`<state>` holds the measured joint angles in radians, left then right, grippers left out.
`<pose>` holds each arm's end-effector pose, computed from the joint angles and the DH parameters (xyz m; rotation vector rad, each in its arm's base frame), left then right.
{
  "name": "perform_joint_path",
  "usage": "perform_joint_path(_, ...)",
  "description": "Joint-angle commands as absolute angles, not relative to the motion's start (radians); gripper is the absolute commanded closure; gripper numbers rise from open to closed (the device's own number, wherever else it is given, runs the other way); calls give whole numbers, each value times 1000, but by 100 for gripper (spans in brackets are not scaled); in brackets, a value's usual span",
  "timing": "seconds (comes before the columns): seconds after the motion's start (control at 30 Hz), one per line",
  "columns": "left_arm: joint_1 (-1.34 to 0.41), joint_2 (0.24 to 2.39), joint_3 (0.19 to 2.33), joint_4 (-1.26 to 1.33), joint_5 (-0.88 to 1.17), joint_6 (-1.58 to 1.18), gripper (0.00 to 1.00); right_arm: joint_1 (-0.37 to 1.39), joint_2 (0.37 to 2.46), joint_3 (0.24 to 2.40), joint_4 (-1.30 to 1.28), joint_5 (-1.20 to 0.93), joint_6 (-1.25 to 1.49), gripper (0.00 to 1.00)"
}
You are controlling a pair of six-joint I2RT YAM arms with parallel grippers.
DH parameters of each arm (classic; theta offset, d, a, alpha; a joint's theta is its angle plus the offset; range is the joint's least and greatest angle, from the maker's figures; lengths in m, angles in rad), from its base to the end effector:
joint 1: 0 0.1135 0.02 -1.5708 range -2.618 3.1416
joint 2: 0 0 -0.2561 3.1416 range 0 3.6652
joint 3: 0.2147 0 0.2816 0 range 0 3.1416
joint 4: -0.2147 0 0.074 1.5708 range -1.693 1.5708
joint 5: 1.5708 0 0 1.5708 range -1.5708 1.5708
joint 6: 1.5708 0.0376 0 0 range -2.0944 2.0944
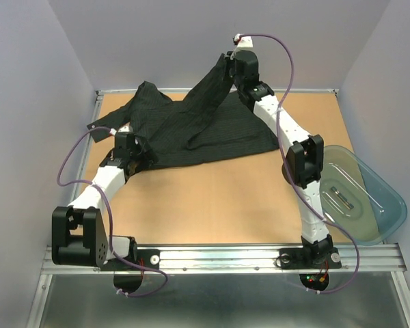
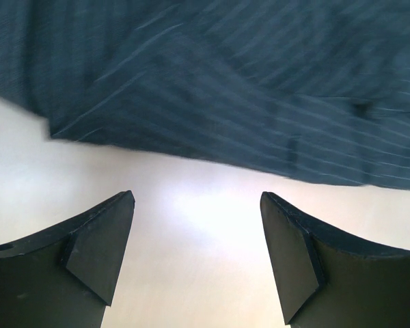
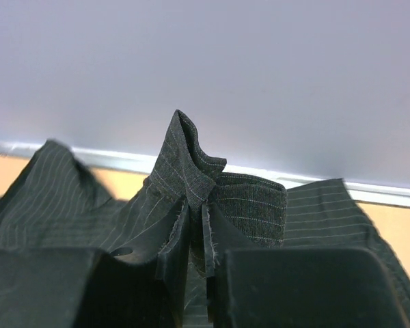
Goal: Fold and stack the long sleeve shirts
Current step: Fold the shirt
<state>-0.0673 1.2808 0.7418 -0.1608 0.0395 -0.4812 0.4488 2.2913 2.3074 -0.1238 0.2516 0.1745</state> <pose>0.2983 -0.0216 0.1973 -0.4503 2.2474 -0.3324 0.5202 0.2401 0.3585 -0.0405 1.6811 0.2588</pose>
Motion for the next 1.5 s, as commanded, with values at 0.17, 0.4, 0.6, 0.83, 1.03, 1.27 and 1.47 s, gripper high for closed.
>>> perform_joint_path(0.17, -130, 1391, 945, -147, -73, -627, 17, 453, 2160, 2090, 49, -103, 117, 82)
perform_joint_path(0.4, -110, 1427, 942, -204, -196, -684, 17, 459, 2059, 1893, 106, -144, 65, 80)
perform_joint_path(0.6, -51, 1468, 962, -149, -134, -507, 19, 460, 2005, 1781, 127, -138, 49, 80)
perform_joint_path(0.83, -41, 1597, 1060, -158, -75, -292, 19, 460, 1951, 1691, 136, -176, 66, 80)
perform_joint_path(1.03, -34, 1638, 1071, -130, -72, -230, 19, 459, 1922, 1629, 150, -229, 83, 80)
perform_joint_path(1.27, -26, 1693, 1091, -150, -83, -219, 22, 460, 1921, 1614, 153, -238, 80, 80)
perform_joint_path(1.47, -26, 1704, 1094, -175, -89, -221, 32, 460, 1922, 1611, 156, -241, 86, 80)
